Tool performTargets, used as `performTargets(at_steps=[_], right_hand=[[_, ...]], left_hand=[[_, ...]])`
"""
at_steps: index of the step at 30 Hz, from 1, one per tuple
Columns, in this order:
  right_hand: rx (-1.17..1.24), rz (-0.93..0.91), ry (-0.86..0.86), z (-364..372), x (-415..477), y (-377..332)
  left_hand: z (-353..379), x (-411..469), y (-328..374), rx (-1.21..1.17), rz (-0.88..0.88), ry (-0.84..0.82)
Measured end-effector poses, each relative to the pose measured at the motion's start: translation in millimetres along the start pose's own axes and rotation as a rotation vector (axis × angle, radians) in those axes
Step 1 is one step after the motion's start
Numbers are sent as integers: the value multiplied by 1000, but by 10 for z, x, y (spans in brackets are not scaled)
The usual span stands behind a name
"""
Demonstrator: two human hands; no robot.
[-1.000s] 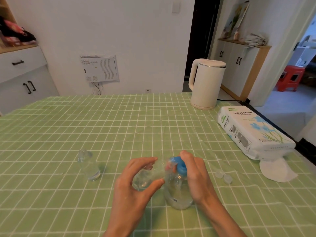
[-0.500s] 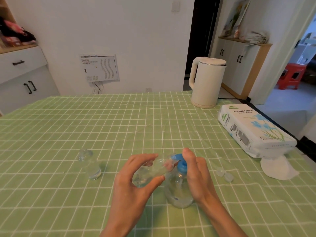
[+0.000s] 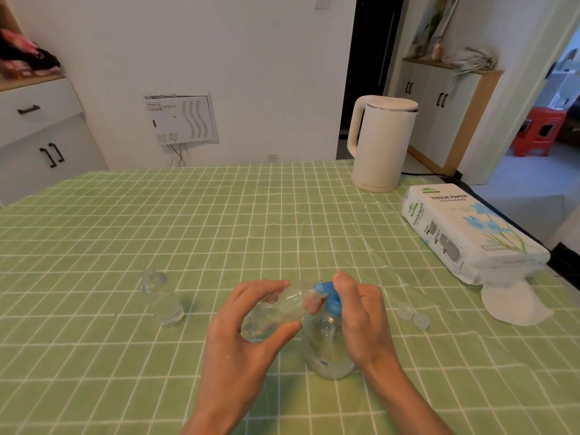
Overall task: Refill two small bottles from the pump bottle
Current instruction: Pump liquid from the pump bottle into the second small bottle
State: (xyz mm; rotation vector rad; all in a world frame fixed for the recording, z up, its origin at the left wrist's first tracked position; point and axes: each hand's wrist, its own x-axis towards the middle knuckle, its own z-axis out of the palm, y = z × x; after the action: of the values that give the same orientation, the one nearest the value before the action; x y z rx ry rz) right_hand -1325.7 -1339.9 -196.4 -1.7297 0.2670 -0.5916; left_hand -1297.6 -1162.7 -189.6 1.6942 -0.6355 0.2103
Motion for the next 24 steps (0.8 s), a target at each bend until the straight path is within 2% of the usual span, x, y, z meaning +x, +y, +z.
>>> performTargets(at_steps=[24], right_hand=[[-1, 12, 5, 0, -15, -41]], left_hand=[[4, -35, -15, -1, -25, 6]])
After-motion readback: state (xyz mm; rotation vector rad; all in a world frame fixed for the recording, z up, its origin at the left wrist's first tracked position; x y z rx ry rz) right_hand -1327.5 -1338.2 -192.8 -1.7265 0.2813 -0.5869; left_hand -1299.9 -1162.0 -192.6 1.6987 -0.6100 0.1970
